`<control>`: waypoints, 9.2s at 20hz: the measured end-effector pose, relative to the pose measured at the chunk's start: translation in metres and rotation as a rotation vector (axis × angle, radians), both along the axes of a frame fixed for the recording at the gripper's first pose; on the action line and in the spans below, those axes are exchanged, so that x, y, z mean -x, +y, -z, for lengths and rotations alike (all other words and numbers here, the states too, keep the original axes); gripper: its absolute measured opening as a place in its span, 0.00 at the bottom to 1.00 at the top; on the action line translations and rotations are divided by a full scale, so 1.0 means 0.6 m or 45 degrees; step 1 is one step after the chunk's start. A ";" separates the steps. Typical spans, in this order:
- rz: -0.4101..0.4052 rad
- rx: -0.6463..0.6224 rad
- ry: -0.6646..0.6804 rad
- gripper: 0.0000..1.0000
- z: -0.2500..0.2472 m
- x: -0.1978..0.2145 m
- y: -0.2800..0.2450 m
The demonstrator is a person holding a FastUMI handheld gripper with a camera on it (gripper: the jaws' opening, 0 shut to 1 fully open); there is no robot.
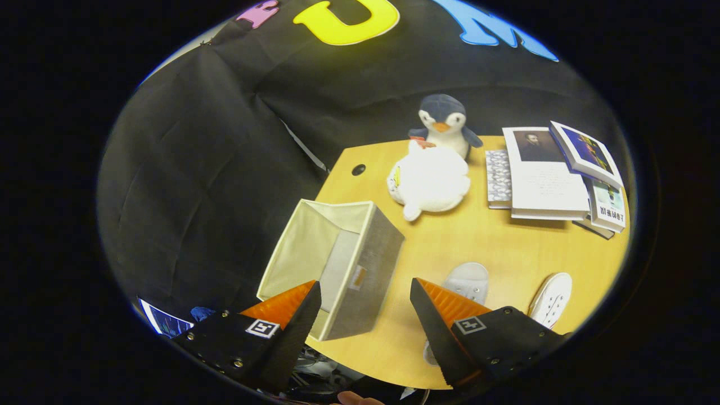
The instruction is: Open the storage box then place both shoes into the box .Put the left shoe in first, then the right shoe, with the right side of both shoes facing outward in a uniform manner.
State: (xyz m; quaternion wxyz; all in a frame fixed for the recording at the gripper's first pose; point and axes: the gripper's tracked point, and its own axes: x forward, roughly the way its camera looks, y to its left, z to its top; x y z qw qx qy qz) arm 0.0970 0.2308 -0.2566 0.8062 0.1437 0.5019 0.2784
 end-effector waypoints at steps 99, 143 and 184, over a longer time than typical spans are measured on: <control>-0.199 0.213 0.124 0.78 -0.069 -0.020 -0.037; 0.176 0.494 0.599 0.78 0.309 0.151 -0.480; -0.088 0.291 0.354 0.01 0.019 0.087 -0.188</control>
